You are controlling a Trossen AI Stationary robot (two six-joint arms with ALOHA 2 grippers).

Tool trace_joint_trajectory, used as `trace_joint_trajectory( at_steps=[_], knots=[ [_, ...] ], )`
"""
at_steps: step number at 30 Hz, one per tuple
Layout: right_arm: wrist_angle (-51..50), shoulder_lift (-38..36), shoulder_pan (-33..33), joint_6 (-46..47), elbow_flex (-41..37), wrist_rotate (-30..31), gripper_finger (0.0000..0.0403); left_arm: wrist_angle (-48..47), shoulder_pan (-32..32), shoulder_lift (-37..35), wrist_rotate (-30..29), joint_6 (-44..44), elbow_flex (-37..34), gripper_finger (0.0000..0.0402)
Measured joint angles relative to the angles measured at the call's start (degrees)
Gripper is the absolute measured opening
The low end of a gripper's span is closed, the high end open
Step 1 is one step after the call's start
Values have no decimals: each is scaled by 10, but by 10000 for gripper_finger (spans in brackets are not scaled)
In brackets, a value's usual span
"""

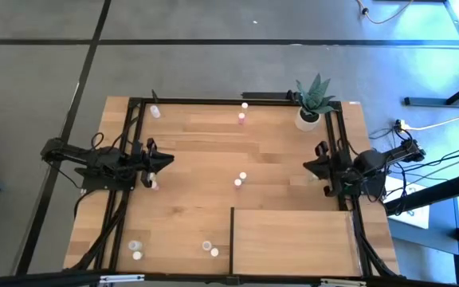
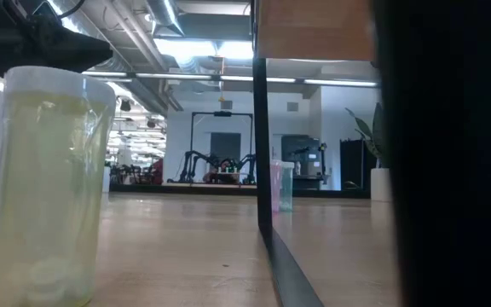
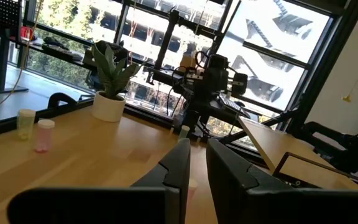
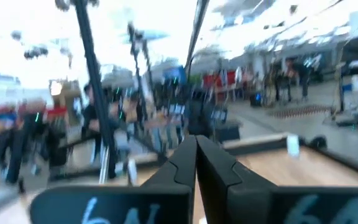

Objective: Pick and place medicine bottles onto shelf by color
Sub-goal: Put the top left blue pill bottle on the shelf

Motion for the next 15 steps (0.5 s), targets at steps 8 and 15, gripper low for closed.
trace_joint_trajectory(
  at_steps=[8,15],
  knots=[
    [-6,18,0,-90,84,35,3,0,0,0,0,0,0,47],
    [-137,98,0,-72,221,100,2,0,0,0,0,0,0,47]
  ],
)
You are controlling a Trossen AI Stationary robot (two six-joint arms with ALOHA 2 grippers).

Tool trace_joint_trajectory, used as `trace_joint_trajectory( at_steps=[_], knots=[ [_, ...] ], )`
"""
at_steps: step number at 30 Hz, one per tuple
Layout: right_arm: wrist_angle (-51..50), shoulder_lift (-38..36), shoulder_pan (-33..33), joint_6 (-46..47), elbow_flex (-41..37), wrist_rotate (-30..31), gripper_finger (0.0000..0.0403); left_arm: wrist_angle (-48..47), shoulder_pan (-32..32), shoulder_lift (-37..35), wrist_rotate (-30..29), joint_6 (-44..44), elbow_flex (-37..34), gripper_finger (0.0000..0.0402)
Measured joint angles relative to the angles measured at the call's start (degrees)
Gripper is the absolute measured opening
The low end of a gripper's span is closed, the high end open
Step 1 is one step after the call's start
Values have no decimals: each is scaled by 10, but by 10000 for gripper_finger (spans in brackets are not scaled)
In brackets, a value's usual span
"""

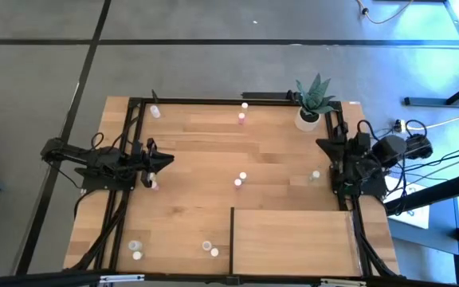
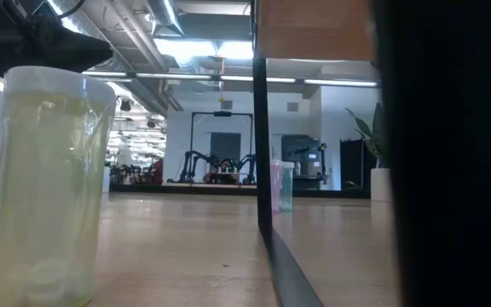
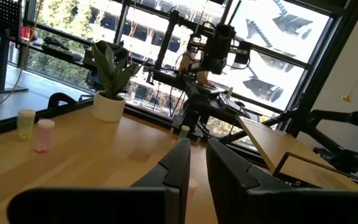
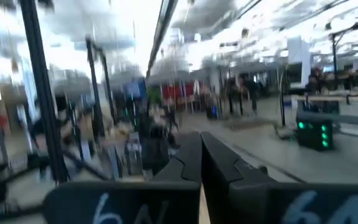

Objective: Pick and place medicine bottles onto shelf by color
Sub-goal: Put the top left blue pill bottle on the shelf

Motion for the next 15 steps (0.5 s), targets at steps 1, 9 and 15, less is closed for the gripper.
trace_joint_trajectory(
  at_steps=[1,9,15],
  knots=[
    [-32,18,0,3,24,2,2,0,0,0,0,0,0,47],
    [-264,181,-8,103,191,93,1,0,0,0,0,0,0,47],
    [-356,263,-44,152,288,68,1,0,0,0,0,0,0,47]
  ],
)
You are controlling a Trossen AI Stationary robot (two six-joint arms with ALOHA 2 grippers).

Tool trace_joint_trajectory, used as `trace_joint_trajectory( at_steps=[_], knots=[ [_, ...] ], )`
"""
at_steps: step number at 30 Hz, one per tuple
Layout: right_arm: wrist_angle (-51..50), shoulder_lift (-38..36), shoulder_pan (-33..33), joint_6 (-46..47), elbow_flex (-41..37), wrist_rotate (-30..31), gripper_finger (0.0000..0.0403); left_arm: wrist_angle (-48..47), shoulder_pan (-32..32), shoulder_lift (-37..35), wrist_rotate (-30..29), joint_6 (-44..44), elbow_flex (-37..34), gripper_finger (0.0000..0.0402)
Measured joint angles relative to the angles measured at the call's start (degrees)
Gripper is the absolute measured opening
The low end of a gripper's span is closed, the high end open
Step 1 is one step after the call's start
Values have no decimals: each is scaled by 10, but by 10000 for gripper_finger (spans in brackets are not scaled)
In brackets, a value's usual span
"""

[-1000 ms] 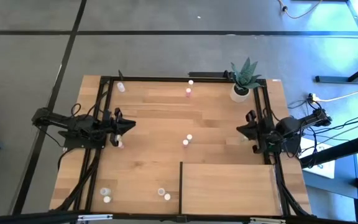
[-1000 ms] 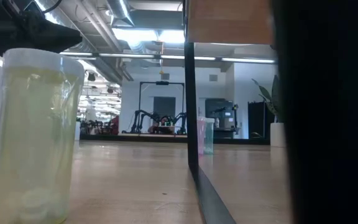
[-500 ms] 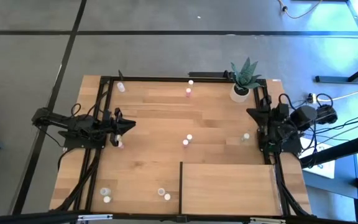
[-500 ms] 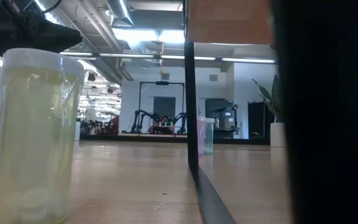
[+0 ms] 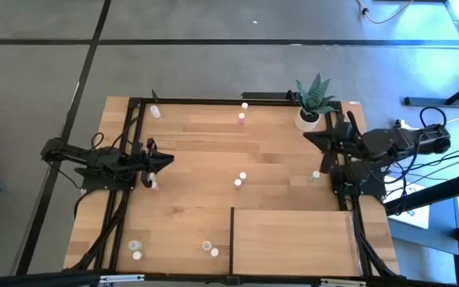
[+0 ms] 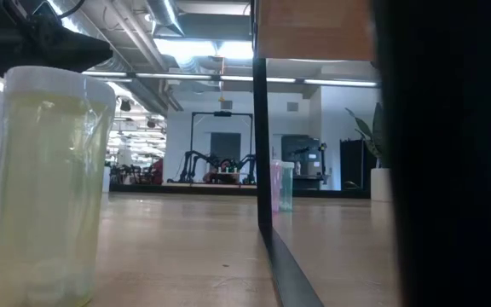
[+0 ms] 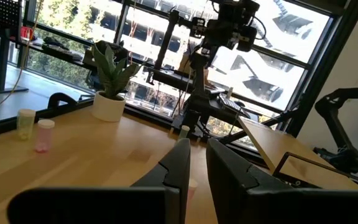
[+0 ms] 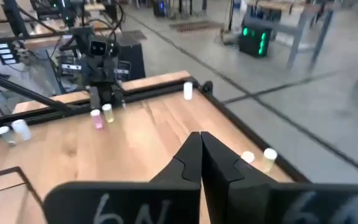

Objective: Pick and place medicine bottles onto shelf by color
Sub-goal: Put the top left blue pill bottle on the shelf

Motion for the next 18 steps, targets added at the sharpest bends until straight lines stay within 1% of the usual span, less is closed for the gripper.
trace_joint_trajectory(
  at_steps=[8,15,18],
  knots=[
    [-19,69,-55,-4,83,-114,1,0,0,0,0,0,0,47],
    [-30,119,-83,6,90,-215,1,0,0,0,0,0,0,47],
    [-36,138,-89,30,91,-233,4,0,0,0,0,0,0,47]
  ],
)
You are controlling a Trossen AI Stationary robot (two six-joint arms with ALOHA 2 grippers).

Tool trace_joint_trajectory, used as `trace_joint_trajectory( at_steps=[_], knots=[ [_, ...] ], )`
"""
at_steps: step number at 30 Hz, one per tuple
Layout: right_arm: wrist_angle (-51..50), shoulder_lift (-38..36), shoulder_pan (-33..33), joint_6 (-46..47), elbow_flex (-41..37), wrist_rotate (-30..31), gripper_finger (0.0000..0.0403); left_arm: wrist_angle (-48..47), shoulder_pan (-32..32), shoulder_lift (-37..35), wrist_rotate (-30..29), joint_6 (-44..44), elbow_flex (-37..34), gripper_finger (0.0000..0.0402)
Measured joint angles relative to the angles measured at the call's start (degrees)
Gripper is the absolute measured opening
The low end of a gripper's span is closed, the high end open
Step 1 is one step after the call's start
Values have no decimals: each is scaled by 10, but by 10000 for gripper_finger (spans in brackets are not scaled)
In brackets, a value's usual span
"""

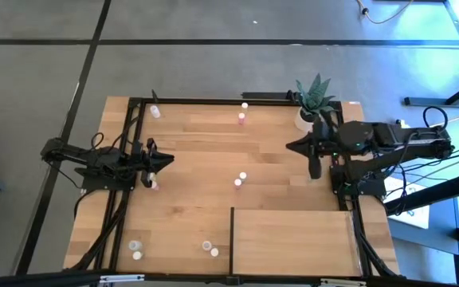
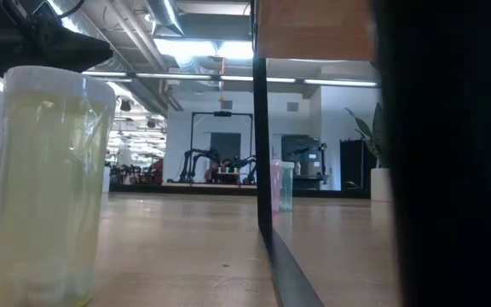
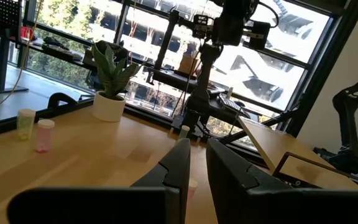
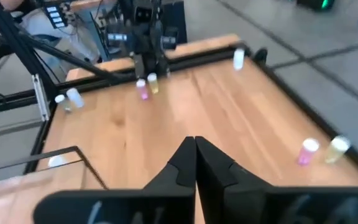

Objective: Pick and place medicine bottles onto shelf by color
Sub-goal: Put the top left blue pill bottle on the shelf

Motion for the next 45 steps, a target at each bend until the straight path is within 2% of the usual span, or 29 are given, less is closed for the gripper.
trace_joint_trajectory(
  at_steps=[4,9,14,19,23,29,32,36,40,45],
  knots=[
    [-1,22,-6,-18,0,3,7,0,0,0,-2,9,0,47],
    [-1,41,-15,-50,0,4,8,20,0,0,-6,98,6,47],
    [-1,47,-23,-63,0,4,8,-7,0,0,-7,202,72,47],
    [0,46,-27,-64,0,4,9,-112,0,28,-17,211,166,47],
    [0,46,-27,-64,0,4,9,-202,0,98,-22,209,245,47],
    [-1,51,-27,-60,0,-8,5,-304,0,245,-46,177,352,47],
    [-39,68,-27,-62,20,-24,4,-340,0,311,-75,154,403,47],
    [-149,115,-27,-45,79,-27,3,-390,4,385,-86,132,467,47],
    [-242,166,-27,-48,142,-42,5,-428,11,433,-83,99,503,47],
    [-264,215,-27,-52,191,-52,6,-432,15,459,-56,86,509,47]
  ],
)
